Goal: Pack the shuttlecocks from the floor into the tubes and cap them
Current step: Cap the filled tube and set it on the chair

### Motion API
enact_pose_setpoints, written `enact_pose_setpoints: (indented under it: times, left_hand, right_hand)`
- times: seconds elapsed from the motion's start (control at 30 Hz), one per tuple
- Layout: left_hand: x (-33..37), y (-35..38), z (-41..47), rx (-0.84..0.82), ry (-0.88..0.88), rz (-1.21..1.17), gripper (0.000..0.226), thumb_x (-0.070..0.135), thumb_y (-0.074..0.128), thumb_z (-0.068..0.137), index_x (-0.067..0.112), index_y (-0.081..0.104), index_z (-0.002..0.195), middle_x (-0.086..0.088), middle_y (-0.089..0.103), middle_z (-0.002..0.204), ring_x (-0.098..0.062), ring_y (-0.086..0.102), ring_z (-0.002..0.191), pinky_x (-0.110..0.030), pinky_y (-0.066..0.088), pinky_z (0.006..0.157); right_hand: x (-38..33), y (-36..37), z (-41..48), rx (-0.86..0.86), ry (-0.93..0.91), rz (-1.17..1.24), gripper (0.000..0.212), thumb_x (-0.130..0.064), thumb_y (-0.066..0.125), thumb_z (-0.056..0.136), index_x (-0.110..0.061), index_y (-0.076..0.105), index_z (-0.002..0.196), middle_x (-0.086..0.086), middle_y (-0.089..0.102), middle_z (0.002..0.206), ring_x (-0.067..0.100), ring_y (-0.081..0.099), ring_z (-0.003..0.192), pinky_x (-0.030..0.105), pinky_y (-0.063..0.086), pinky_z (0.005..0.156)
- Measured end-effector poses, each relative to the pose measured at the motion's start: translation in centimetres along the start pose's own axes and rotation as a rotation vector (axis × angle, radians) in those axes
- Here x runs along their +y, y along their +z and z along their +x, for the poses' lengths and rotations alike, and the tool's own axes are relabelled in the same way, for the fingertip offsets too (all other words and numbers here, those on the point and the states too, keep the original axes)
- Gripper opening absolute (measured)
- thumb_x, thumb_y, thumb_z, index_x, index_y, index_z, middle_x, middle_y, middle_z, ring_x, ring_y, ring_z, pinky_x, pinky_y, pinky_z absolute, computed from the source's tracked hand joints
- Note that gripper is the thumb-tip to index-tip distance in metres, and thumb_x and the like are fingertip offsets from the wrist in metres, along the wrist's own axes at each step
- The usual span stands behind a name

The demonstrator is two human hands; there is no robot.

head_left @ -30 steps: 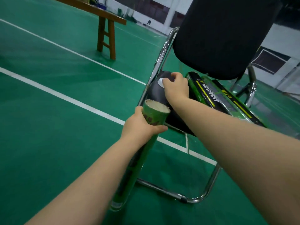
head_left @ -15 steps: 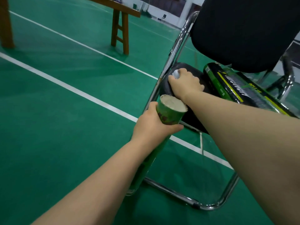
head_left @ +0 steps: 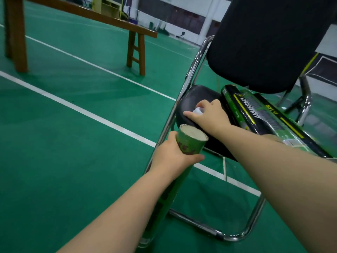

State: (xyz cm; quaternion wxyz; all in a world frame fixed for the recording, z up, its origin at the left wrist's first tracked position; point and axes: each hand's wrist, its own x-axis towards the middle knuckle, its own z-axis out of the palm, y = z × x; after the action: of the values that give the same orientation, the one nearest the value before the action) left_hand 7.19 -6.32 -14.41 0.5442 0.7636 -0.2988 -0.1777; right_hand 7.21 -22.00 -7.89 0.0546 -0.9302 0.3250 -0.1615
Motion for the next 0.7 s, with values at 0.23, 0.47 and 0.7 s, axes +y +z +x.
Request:
enact_pose_setpoints:
  times: [0.23,0.47,0.7]
  left_hand:
    - [-0.1,2.2,-5.9,-0.087,0.024,-0.059,0.064,0.042,0.081,0.063,0.031,0.041,0.112,0.01,0.055,0.098,-0.012,0.051,0.09,-0.022,0.038,0.073]
    - [-1.1,5.0,-15.2,-0.062,0.082,-0.14,0.072,0.033,0.086,0.056,0.046,0.038,0.106,0.016,0.056,0.109,-0.004,0.052,0.102,-0.014,0.041,0.083]
    - [1.0,4.8,-20.8,-0.123,0.089,-0.188,0.059,0.033,0.085,0.056,0.049,0.04,0.09,0.024,0.057,0.093,0.013,0.054,0.084,-0.003,0.041,0.067]
  right_hand:
    - [0.8,-2.7,-10.0,0.261,0.005,0.397,0.014,-0.015,0.053,0.083,-0.019,0.054,0.097,0.004,0.054,0.1,0.02,0.048,0.086,0.028,0.034,0.074]
    - [1.5,-3.6,-23.7,0.574,0.35,0.953,0.021,-0.011,0.047,0.092,-0.031,0.051,0.088,-0.016,0.054,0.084,-0.01,0.05,0.07,0.007,0.039,0.06]
    - [0.7,-5.0,-30.6,0.549,0.449,1.144,0.021,-0.011,0.05,0.092,-0.027,0.06,0.082,-0.013,0.06,0.079,-0.006,0.053,0.066,0.009,0.043,0.058]
